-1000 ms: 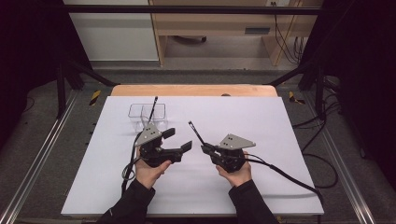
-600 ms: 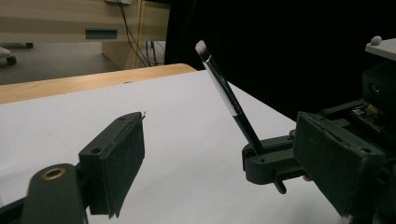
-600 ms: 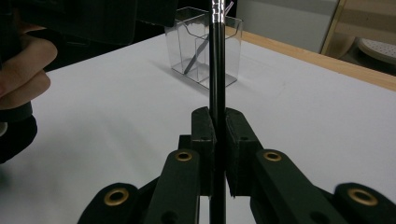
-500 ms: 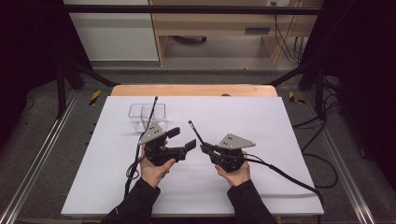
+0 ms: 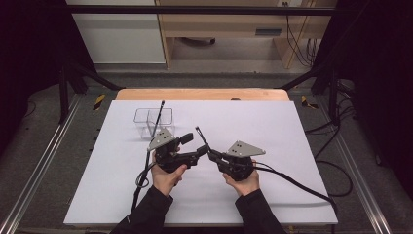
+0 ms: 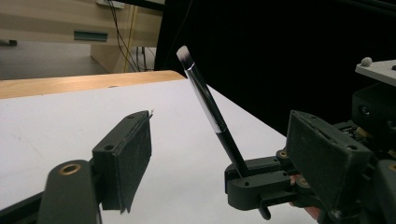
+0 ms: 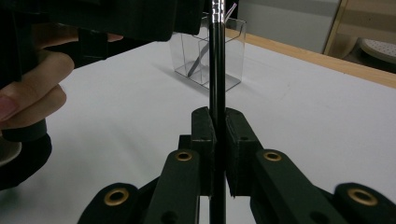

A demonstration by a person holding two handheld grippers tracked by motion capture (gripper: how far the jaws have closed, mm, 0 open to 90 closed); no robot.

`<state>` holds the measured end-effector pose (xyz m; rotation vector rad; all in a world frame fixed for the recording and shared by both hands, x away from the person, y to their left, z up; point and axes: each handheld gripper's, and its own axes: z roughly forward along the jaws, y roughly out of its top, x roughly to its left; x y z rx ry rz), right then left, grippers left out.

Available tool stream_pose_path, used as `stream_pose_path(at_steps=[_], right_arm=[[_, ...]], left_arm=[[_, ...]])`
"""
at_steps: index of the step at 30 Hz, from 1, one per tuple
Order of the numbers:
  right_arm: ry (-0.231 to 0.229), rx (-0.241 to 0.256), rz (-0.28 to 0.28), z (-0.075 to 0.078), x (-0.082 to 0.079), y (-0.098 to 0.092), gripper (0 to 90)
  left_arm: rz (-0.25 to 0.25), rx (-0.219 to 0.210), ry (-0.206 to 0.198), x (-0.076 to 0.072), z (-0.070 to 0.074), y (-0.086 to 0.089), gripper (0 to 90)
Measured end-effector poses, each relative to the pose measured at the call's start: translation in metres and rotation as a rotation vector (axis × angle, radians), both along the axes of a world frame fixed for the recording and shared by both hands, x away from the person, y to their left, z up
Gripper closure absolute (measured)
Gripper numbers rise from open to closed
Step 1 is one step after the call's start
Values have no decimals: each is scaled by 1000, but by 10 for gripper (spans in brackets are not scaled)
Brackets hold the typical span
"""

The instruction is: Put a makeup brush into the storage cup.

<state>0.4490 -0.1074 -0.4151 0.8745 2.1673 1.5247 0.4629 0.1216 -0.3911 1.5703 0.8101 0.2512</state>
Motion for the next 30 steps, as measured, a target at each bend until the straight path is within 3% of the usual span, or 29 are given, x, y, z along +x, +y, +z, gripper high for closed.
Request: stream_pose_path(at_steps=[13, 30], right_arm=[[2, 20, -1, -1, -1, 1, 842], [7, 32, 8, -3, -2, 4, 841]], left_arm=[[-3, -55, 20, 2, -4, -1, 366], [-19, -77, 45, 4, -6, -3, 528]])
